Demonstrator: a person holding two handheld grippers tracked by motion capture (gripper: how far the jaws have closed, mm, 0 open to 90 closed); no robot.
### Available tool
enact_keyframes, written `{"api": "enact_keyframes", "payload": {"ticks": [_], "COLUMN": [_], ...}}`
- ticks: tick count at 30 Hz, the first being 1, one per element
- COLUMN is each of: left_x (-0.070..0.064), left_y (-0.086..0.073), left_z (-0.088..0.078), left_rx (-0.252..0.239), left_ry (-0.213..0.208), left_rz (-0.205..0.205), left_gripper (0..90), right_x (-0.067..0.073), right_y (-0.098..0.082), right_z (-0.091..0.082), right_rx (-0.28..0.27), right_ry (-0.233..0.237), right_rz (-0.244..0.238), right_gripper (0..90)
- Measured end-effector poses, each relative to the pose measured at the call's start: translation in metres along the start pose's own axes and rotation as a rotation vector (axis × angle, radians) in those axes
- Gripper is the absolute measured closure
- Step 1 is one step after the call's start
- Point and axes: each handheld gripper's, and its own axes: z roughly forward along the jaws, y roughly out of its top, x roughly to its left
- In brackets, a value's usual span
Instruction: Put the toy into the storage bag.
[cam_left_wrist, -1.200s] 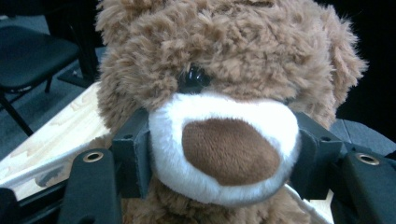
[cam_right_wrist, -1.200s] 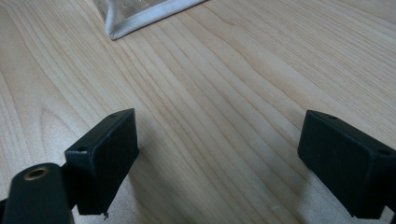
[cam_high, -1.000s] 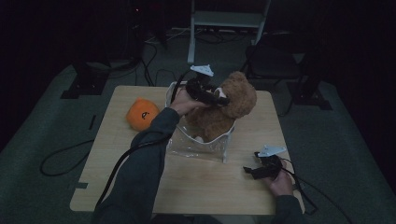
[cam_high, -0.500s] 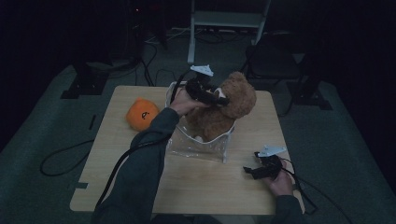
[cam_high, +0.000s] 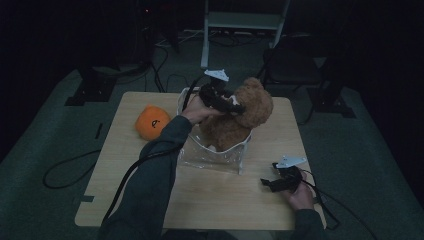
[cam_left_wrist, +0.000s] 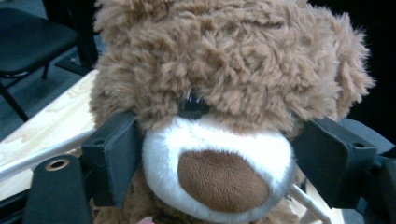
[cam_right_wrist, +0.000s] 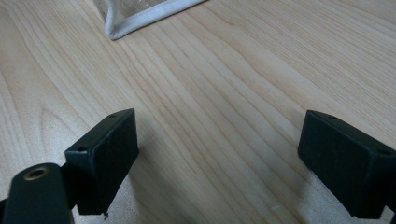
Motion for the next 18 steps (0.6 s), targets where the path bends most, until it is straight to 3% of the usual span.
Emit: {"api": "enact_keyframes", "payload": {"ticks": [10,18], "left_x": [-0.0018,-0.0017], "left_y": [-0.0002,0.0005], "left_z": [0.0009,-0.0012], "left_rx": [-0.014,-0.064], "left_ry": [0.026,-0.003], "left_rz": [0.027,0.017], "left_gripper": [15.2,15.1], "right_x": [0.0000,0.0000], "right_y": [0.0000,0.0000], "right_z": [0.0000,0.0000], "right_rx": [0.000,0.000], "right_ry": [0.000,0.000], "right_rz": [0.000,0.000], "right_gripper": [11.5,11.5]}}
